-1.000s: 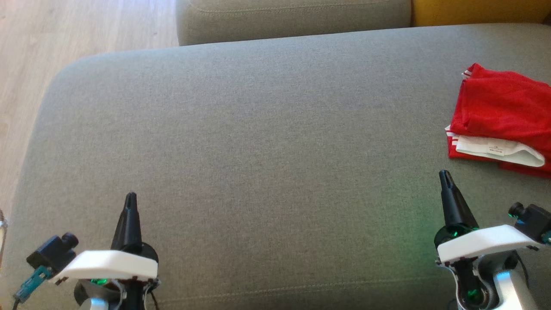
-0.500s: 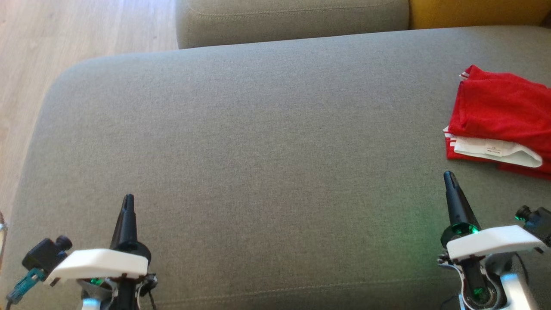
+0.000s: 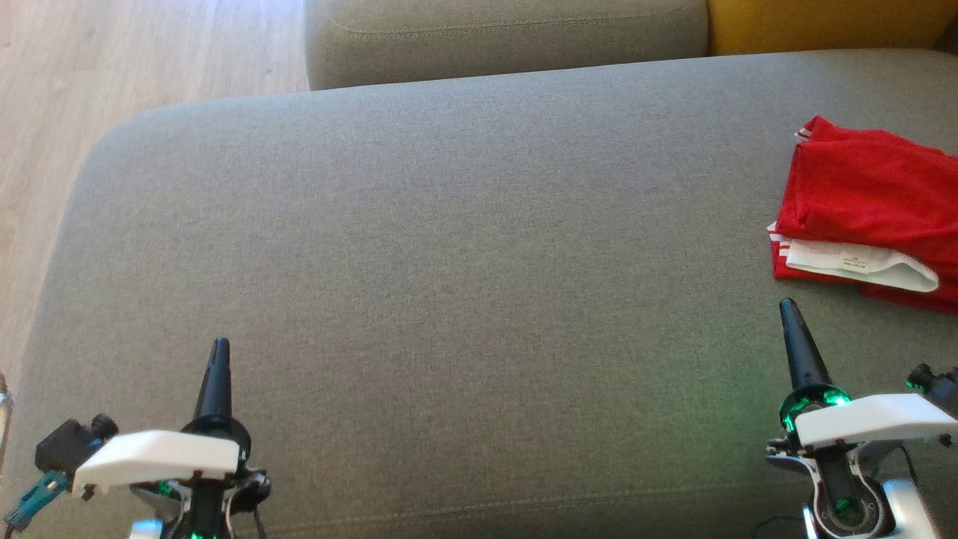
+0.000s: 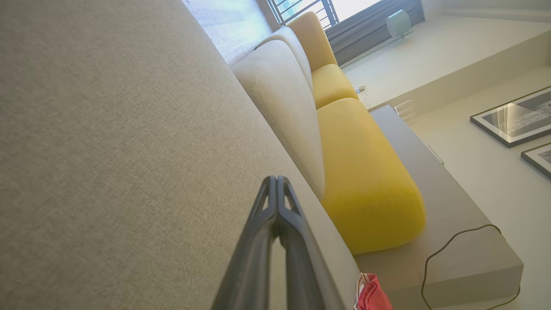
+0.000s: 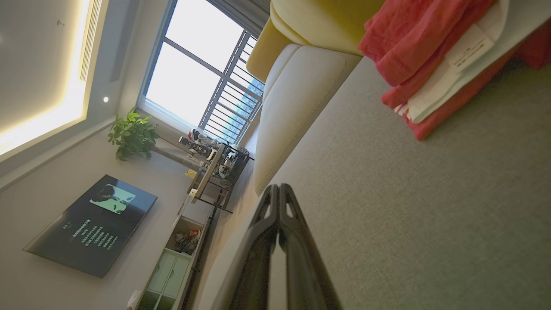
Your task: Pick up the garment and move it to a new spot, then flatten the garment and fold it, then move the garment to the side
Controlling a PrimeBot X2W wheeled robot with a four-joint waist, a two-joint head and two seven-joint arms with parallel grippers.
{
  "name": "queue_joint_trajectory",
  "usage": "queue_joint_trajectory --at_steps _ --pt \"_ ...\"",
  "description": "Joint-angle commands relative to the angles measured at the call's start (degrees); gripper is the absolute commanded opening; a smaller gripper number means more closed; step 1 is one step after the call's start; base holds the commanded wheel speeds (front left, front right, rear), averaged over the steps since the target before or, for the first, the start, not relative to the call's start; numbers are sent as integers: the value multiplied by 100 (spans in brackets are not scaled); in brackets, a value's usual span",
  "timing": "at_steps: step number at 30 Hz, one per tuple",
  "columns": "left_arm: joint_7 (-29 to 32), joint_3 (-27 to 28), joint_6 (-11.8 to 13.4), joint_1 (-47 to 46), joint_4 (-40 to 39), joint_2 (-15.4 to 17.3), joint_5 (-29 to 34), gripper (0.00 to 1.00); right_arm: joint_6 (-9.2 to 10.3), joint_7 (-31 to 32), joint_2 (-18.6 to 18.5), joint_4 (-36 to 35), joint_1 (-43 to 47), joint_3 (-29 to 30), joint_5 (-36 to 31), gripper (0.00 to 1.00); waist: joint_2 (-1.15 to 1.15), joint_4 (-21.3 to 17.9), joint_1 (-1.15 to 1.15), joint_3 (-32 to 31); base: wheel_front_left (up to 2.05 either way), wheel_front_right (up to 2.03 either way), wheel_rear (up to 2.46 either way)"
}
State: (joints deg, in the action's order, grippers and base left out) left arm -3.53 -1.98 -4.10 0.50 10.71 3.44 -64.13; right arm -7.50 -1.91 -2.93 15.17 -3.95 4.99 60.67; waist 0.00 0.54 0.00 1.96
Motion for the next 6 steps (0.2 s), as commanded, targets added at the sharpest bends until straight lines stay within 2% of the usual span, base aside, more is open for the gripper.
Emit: queue_joint_trajectory --at_steps 1,6 --pt "36 175 -65 -334 -133 112 -178 0 0 62 -8 -163 -209 -44 192 0 0 -2 0 -6 0 0 0" --pt "102 211 -89 -362 -94 114 -424 0 0 129 -7 -159 -210 -28 449 0 0 -7 0 -21 0 0 0"
